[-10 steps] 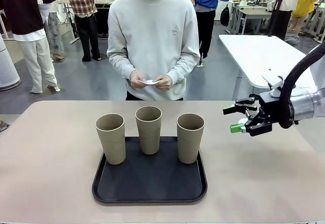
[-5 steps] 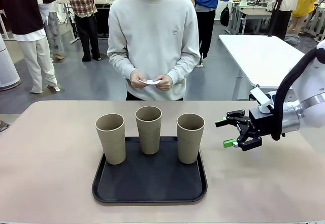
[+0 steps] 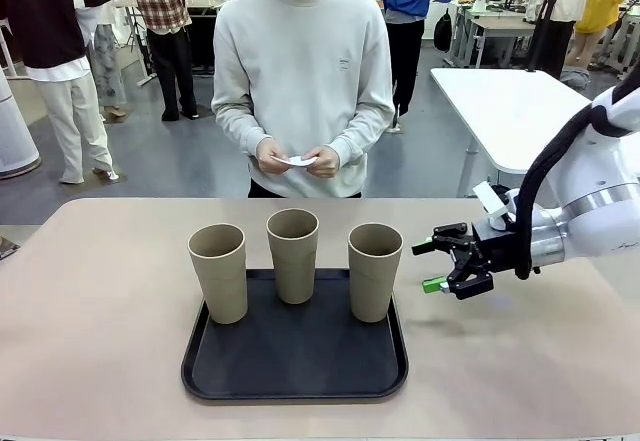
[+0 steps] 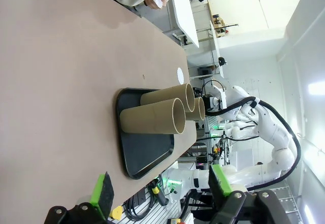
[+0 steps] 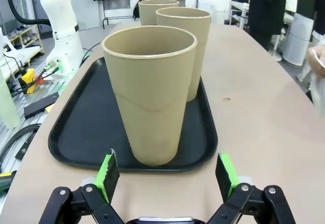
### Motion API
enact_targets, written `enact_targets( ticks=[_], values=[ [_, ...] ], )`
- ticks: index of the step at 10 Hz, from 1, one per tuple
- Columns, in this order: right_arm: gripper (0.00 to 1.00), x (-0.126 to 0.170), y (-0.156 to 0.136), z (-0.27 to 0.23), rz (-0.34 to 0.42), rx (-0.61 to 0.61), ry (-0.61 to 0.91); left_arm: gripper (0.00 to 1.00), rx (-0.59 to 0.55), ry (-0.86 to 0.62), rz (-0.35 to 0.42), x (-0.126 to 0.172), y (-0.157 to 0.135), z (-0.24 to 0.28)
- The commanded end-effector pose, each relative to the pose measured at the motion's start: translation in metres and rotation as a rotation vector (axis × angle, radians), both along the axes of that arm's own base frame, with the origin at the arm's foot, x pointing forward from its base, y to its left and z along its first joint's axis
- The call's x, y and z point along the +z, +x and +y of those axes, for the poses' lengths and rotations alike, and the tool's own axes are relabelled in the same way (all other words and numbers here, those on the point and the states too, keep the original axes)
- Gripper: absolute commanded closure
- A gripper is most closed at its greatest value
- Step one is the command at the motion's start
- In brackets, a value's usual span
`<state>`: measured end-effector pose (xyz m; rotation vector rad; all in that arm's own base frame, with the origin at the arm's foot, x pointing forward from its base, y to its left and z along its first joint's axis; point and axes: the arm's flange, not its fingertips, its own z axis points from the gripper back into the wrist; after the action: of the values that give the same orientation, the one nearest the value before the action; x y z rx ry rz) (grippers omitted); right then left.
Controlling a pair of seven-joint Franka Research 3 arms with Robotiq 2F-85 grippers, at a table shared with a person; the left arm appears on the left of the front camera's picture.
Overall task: Place coasters on the table and set cups on them.
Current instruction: Pick up one Reusable plastic cup and place it on a coaster set by the human.
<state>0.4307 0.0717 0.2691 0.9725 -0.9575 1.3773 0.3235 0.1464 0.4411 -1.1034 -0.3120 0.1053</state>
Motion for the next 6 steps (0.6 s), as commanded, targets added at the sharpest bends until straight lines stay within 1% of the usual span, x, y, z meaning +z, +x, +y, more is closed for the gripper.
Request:
enact_targets(
  ticks=[1,4,6],
  values=[
    [0.00,-0.003,0.007,0.013,0.042,0.000,0.008,0.00,-0.003,-0.004,-0.014,-0.001,-0.001,0.001],
    [0.00,-0.002,0.014,0.020,0.040,-0.017,0.013,0.00,-0.003,-0.004,-0.014,-0.001,-0.001,0.001],
    [0.00,-0.006,0.018,0.025,0.053,-0.013,0.015,0.00,-0.003,-0.004,-0.014,-0.001,-0.001,0.001]
  ],
)
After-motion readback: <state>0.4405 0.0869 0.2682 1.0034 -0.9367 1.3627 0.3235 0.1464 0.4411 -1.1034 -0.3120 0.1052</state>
